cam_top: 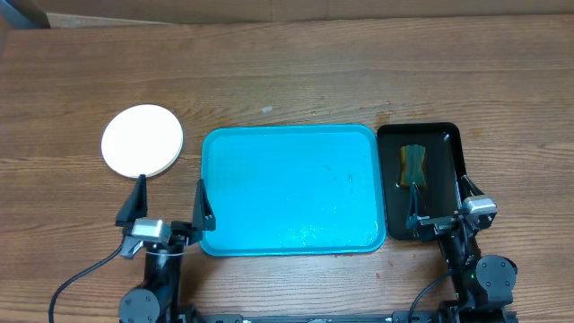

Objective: Clean dirty plates on tray and stack at the side

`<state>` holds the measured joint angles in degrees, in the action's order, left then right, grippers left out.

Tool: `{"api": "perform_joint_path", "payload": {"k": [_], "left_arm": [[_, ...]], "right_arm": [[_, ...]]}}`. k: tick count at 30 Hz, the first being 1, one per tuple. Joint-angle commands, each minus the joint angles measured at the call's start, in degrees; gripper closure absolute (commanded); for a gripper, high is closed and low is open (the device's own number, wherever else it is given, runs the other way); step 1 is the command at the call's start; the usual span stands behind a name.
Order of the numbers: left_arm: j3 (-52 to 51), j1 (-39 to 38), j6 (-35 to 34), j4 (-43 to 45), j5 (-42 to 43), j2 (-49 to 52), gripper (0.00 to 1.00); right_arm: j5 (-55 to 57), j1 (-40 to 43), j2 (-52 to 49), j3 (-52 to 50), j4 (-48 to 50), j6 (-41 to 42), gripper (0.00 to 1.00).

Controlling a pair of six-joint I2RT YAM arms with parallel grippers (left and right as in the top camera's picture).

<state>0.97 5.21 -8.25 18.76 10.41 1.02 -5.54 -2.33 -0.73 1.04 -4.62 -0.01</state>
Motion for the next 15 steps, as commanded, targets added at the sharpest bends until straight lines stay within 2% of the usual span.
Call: {"api": "perform_joint_path", "payload": {"k": [1,4,12,15], "left_arm": [[-0.7,0.0,-0.8,-3.4,-0.9,-0.8,0.0],[-0.7,0.0,-0.3,-7.8,-1.9,-0.8,0.0],[-0.7,0.0,11.5,-21.2,-2.2,-0.8,0.0],[-0.7,0.0,11.7,-22.6,-3.2,-0.8,0.0]], "right_arm": [[0.1,0.1,0.6,-0.6,0.2,-0.2,0.0],[0.1,0.1,0.6,-0.6,0.2,-0.2,0.0],[0.1,0.1,0.6,-0.6,0.2,-0.2,0.0],[0.1,0.1,0.6,-0.6,0.2,-0.2,0.0]]}}
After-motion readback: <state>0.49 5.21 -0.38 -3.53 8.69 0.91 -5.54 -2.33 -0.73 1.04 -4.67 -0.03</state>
